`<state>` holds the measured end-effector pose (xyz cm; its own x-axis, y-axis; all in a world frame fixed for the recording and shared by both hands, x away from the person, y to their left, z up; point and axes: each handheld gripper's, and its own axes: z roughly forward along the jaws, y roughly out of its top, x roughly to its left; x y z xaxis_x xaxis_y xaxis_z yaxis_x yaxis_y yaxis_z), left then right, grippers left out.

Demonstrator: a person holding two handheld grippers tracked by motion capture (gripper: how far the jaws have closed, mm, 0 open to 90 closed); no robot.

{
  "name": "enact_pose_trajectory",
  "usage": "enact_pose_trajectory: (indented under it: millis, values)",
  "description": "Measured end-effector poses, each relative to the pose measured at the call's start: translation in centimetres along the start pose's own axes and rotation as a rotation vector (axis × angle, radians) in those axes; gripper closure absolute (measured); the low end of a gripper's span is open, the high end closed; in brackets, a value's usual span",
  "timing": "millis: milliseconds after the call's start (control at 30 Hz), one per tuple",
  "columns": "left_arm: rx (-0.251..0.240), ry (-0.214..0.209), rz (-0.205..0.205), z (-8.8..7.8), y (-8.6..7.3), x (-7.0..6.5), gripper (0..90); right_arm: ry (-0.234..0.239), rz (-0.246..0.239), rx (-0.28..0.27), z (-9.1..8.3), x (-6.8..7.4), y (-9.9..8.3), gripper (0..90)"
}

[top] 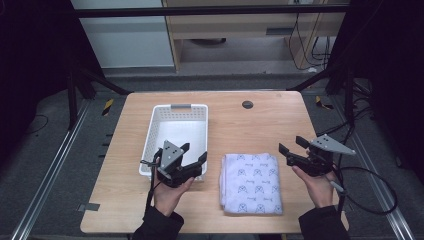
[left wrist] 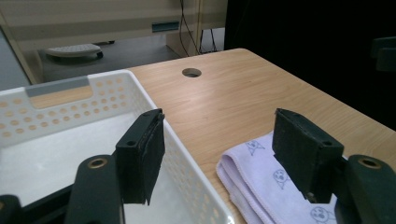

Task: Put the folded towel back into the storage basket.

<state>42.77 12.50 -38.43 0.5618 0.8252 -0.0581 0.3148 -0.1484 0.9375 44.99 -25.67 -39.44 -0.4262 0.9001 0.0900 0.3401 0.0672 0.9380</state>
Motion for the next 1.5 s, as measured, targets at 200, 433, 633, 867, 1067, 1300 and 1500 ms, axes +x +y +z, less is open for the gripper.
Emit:
enact_pose_trajectory:
  millis: [200,433,633,867,1067,1300,1500]
  values:
    - [0.041,-0.009,0.047,0.7,-0.8,-1.8,34.0,0.013,-0.009,0.029,0.9,0.6,-0.1,30.0]
    - [0.079,-0.024,0.049,1.2,-1.8,-2.8,35.7,0.019,-0.02,0.054,1.5,0.7,-0.6,30.2]
    - [0.124,-0.049,0.037,1.6,-3.1,-3.4,37.7,0.004,-0.039,0.087,1.8,0.6,-1.4,30.2]
    - [0.155,-0.053,0.043,2.0,-4.3,-4.0,38.8,0.01,-0.025,0.109,1.9,0.4,-2.4,29.5]
    - [0.183,-0.056,0.035,2.3,-5.3,-4.4,39.5,0.008,-0.022,0.117,1.8,0.3,-2.9,28.8]
    - [0.215,-0.067,0.027,2.8,-6.6,-4.9,40.0,0.006,-0.022,0.143,2.3,0.5,-3.8,28.0]
    - [0.251,-0.073,0.018,3.5,-7.6,-5.3,39.9,0.003,-0.034,0.186,2.8,0.6,-4.7,30.4]
